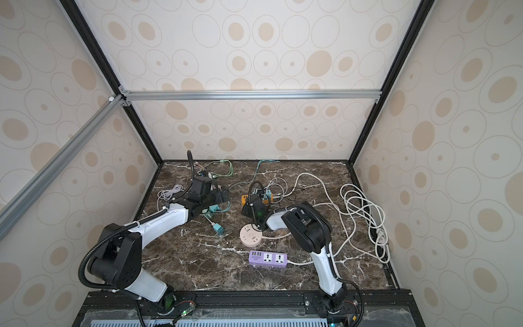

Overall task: Insert the plug
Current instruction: 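Press the right gripper down on the plugged teal chargers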

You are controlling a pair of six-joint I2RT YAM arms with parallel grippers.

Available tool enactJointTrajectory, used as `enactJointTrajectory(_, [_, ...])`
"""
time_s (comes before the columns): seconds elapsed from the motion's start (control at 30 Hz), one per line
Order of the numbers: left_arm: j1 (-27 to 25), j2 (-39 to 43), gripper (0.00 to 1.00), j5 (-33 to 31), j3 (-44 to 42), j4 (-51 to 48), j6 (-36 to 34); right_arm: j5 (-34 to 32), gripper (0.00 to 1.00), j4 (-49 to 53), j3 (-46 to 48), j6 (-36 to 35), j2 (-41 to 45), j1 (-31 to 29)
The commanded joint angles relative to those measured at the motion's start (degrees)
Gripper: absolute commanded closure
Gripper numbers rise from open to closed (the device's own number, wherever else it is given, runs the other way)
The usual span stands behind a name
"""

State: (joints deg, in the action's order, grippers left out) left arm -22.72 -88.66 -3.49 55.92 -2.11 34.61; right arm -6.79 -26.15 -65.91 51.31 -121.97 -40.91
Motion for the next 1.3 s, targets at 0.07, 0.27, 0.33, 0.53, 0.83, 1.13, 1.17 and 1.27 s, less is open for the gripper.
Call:
enactJointTrajectory(0.07, [-0.1,3.4,0.02,-5.2,-2.4,-3.1,-1.6,-2.6,0.9,4.4,-3.7,-1.5,-2.9,1.1])
enactJointTrajectory(0.27, [-0.1,4.4,0.02,-6.7,-2.8,-4.7,-1.4,-0.3,0.81,4.8,-2.5,-5.4,0.5,1.8])
enactJointTrajectory(0.33, [-0.1,4.5,0.02,-7.3,-2.7,-6.3,-1.2,2.0,0.72,5.6,-0.6,-8.3,3.5,1.8])
enactJointTrajectory(0.53, [-0.1,4.8,0.02,-12.0,-3.5,-10.9,2.5,5.2,0.39,14.0,4.9,-14.8,13.6,1.9])
enactJointTrajectory(0.83, [-0.2,5.8,0.02,-15.5,-4.7,-14.9,7.6,8.4,0.09,26.9,9.8,-23.1,24.5,2.1])
enactJointTrajectory(1.13, [-0.5,8.9,0.02,-10.0,-7.7,-14.2,5.5,14.7,0.08,46.1,6.5,-37.3,26.6,2.5])
enactJointTrajectory(1.17, [-0.7,9.5,0.02,-10.0,-8.2,-14.8,5.5,14.9,0.08,48.1,6.2,-38.3,26.8,2.6])
enactJointTrajectory(1.27, [-2.6,11.0,0.02,-10.6,-9.4,-17.0,7.0,14.3,0.0,51.6,6.7,-40.9,28.6,2.5])
